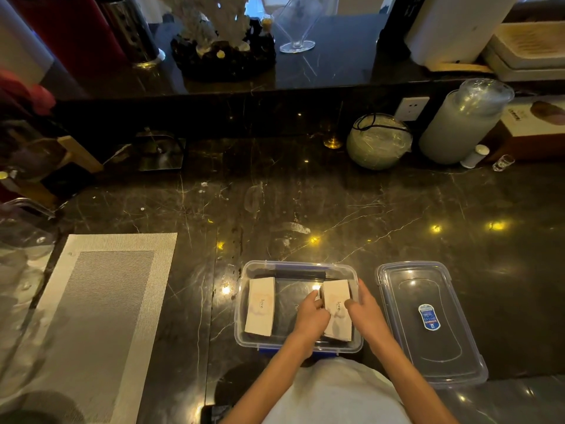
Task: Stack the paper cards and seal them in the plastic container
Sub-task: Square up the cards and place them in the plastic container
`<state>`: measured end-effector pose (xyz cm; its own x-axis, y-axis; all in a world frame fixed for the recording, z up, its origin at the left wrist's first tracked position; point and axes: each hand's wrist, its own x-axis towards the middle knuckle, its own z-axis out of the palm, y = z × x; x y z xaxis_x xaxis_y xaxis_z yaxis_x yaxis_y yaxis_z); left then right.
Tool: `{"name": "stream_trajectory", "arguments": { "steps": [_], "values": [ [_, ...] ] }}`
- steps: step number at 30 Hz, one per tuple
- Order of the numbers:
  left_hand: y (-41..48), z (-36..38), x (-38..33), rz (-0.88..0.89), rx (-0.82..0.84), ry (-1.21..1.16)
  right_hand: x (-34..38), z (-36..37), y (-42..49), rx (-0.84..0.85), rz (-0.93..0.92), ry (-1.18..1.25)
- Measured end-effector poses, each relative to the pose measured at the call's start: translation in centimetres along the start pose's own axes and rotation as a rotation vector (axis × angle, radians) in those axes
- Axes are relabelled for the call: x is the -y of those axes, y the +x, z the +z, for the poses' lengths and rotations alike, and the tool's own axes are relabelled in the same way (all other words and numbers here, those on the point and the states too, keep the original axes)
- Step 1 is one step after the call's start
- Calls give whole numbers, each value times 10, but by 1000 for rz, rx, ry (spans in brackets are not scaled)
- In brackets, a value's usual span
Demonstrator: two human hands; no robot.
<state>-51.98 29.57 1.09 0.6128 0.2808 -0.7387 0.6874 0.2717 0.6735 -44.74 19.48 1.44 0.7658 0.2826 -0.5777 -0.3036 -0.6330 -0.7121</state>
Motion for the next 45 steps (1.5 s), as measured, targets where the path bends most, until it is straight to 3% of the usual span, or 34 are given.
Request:
{"name": "stream_trajectory", "arguments": {
  "steps": [4,6,8,11,14,21,26,31,40,43,45],
  "values": [
    [-1,-11,4,43,82,48,2,6,-7,-82,-44,-130],
    [0,-23,7,82,65,101,7,11,-13,-207,-214,-260],
    [4,-36,9,96,-14,76,20,20,-18,-124,-337,-158],
    [3,-53,5,72,-107,-95,43,45,-24,225,-92,168],
    [-1,-60,5,48,-140,-270,46,66,-24,341,95,160],
    [-8,-56,9,-28,-279,-305,31,73,-15,308,174,220],
    [-4,-50,12,62,-157,-84,26,69,-10,287,185,166],
    [-1,-49,16,70,-146,18,26,67,-9,288,201,125],
    [-6,-62,10,-14,-123,1,37,59,-23,297,195,62],
    [-13,-68,5,-20,-77,23,41,54,-29,295,124,45],
    [-22,-80,2,67,-80,11,42,46,-37,291,25,116]
  ]
}}
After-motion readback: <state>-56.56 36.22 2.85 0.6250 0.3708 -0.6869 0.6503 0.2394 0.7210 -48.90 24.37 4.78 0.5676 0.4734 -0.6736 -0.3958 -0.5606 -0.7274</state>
